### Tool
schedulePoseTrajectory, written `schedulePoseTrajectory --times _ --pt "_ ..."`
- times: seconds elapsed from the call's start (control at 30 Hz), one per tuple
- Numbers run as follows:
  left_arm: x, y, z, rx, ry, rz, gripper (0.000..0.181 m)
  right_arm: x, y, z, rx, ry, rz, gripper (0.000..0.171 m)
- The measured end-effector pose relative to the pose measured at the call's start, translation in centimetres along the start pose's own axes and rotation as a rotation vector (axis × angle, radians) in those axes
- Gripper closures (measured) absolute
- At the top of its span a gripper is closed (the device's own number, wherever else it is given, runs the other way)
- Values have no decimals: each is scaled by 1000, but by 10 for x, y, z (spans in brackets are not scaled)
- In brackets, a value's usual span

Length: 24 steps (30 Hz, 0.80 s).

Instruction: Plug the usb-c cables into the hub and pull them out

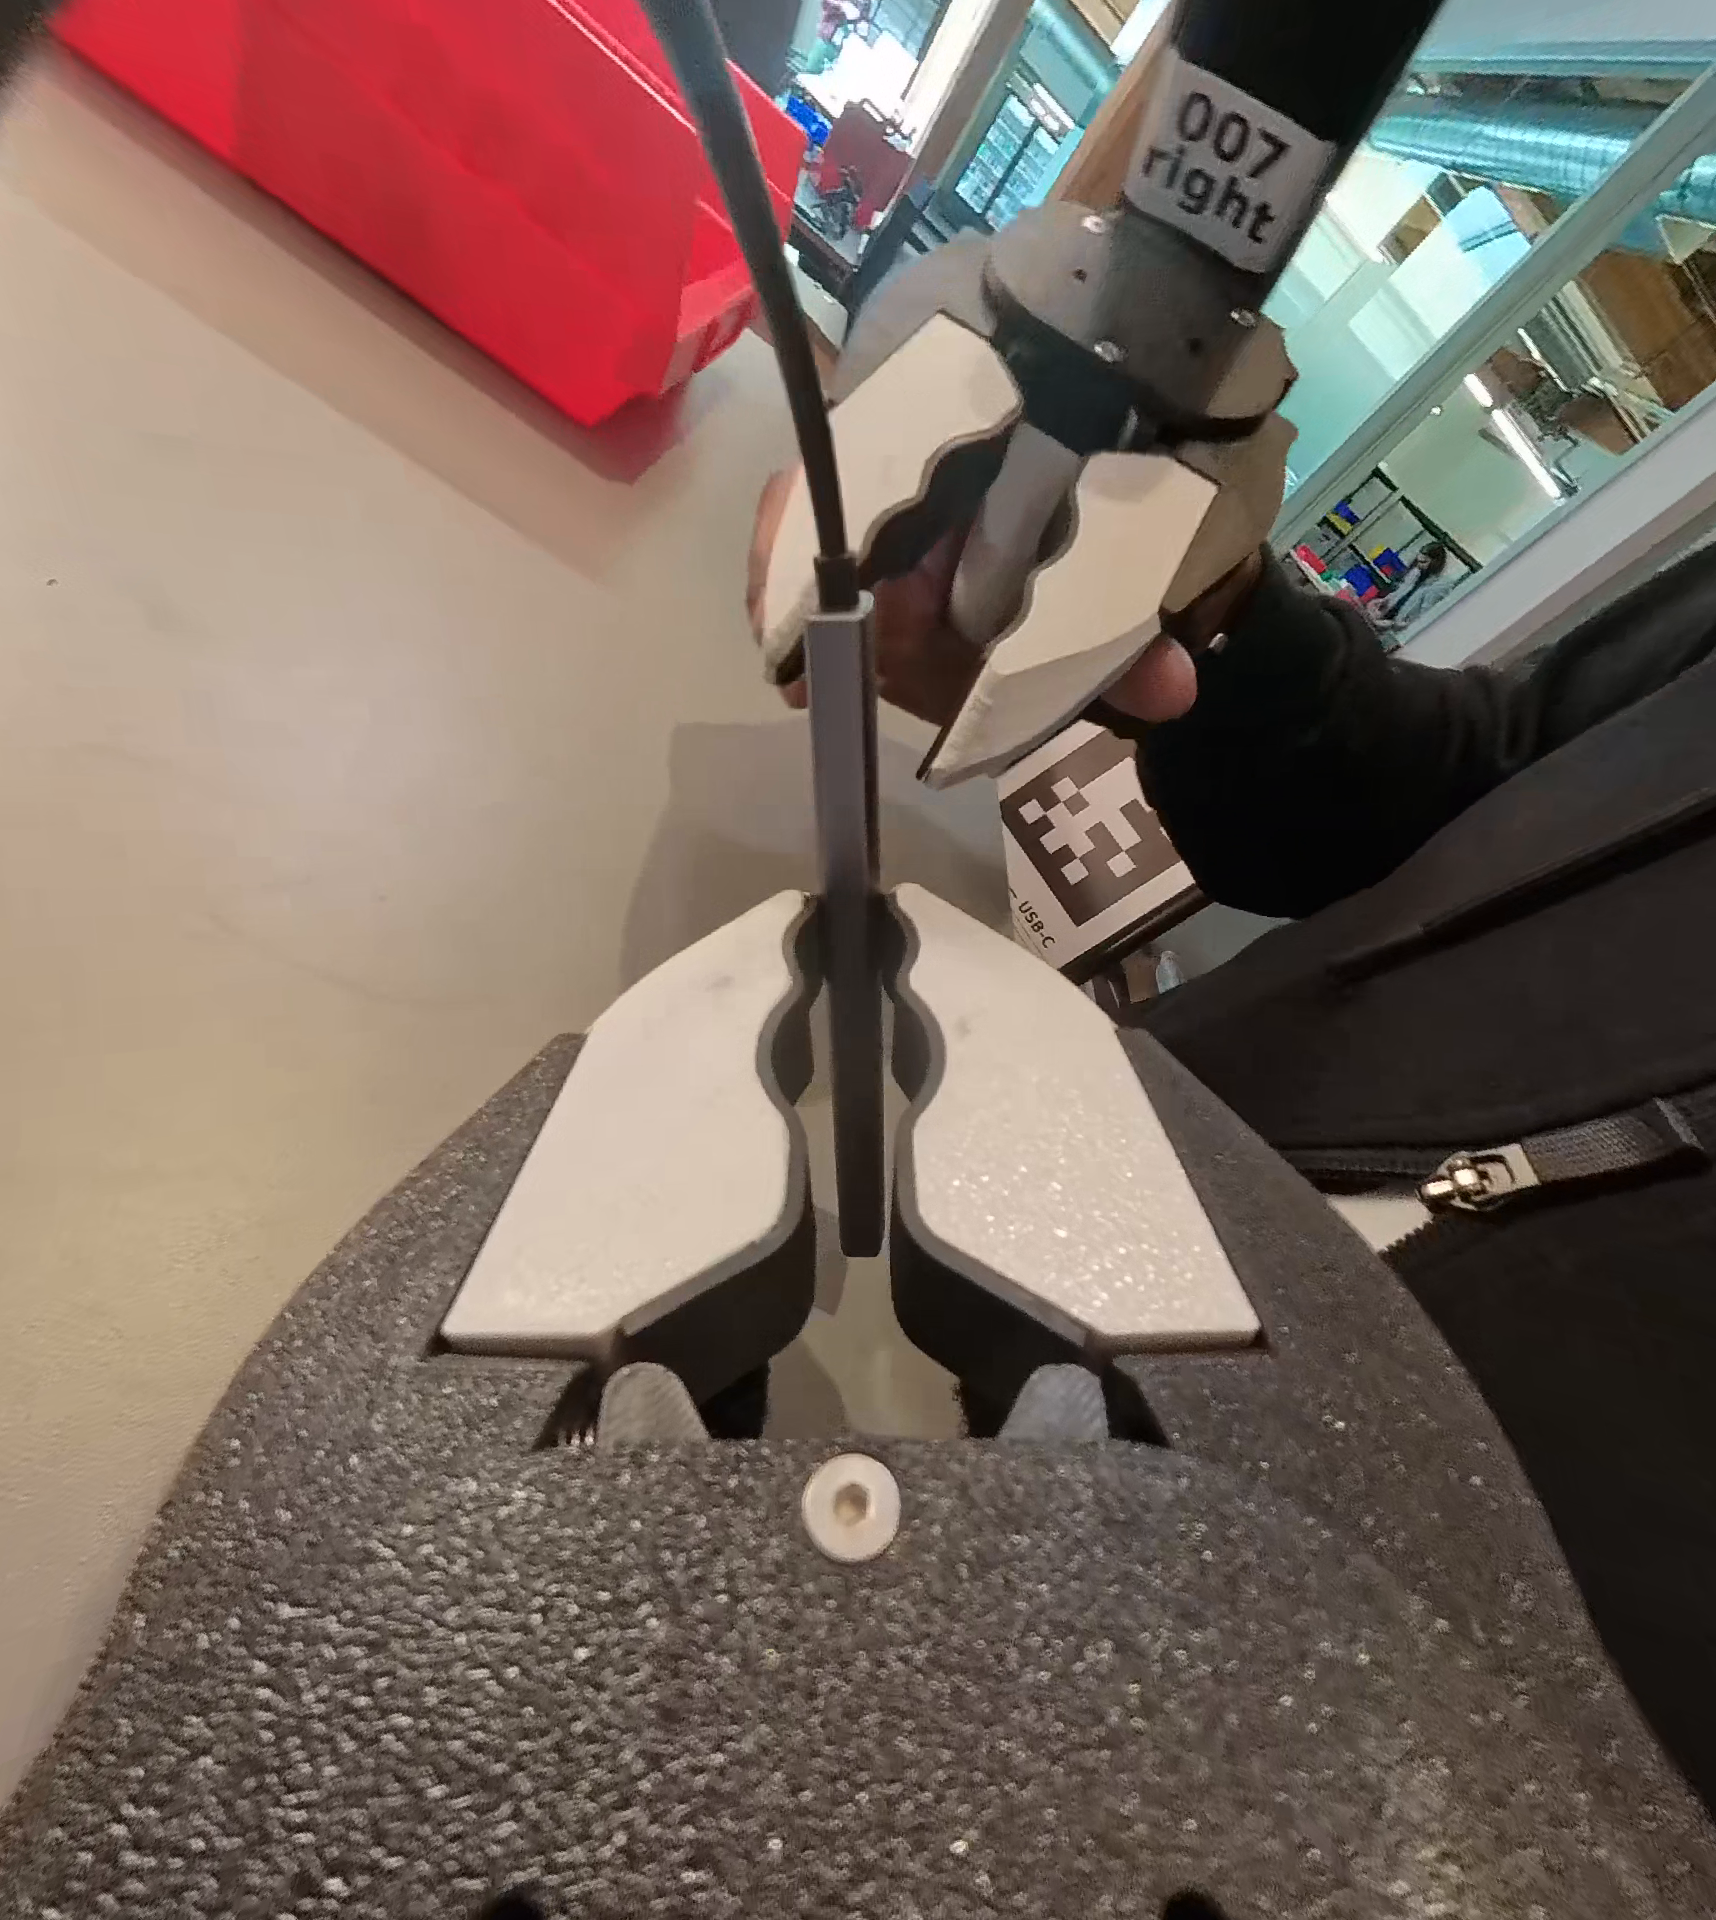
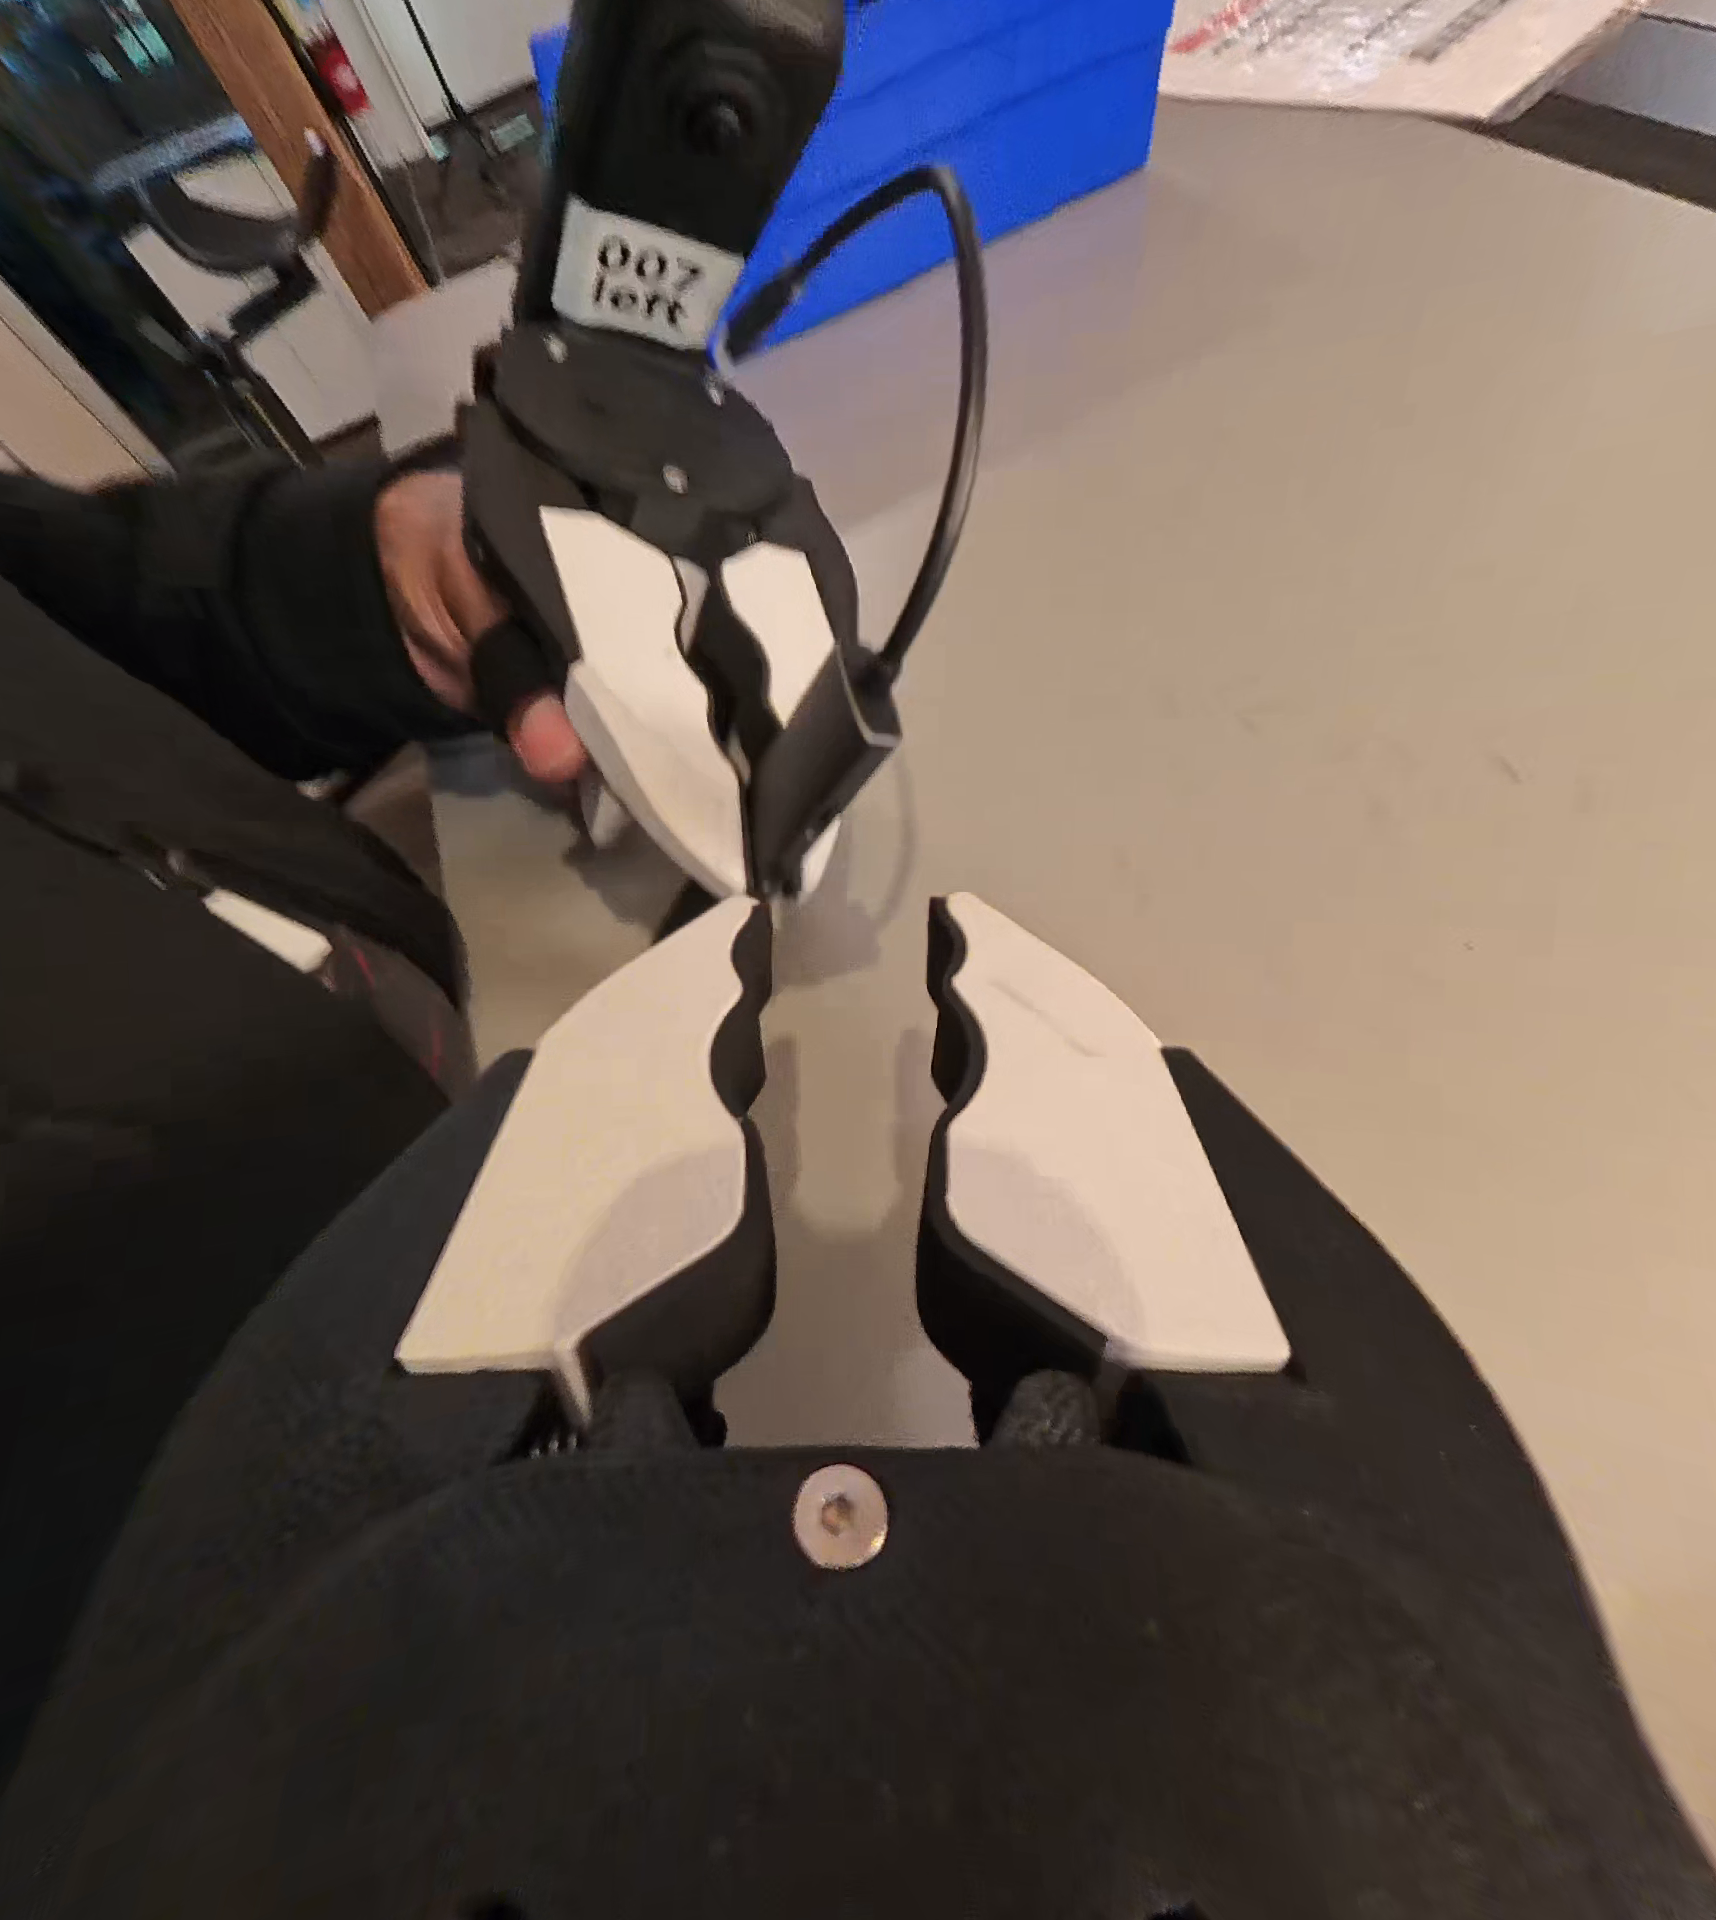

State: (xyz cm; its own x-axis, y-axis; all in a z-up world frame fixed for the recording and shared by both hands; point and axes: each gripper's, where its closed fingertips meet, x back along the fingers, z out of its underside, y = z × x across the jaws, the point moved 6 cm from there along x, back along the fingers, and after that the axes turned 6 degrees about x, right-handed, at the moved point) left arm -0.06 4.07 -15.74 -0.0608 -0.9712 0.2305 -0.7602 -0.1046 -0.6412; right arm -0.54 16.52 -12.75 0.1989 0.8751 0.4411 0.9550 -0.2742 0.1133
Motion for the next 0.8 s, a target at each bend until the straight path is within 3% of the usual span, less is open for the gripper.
schedulePoseTrajectory --times 0.13,0.23,0.37,0.5,0.63,0.8 --pt "-4 -8 6 -22 43 34 171 -17 7 -14 -61 -94 -91 143" --pt "-8 -10 10 -34 77 6 169 -22 10 -16 -11 -64 -105 156" --pt "-6 -7 9 -27 46 -33 153 -6 0 -23 31 -43 -37 160" --pt "3 -11 7 -20 -30 11 147 50 -29 -43 80 -46 126 161" --pt "11 -9 4 8 -101 25 145 134 -65 -71 154 -15 370 161" --pt "9 -7 4 26 -79 20 145 232 -129 -87 292 280 696 161"
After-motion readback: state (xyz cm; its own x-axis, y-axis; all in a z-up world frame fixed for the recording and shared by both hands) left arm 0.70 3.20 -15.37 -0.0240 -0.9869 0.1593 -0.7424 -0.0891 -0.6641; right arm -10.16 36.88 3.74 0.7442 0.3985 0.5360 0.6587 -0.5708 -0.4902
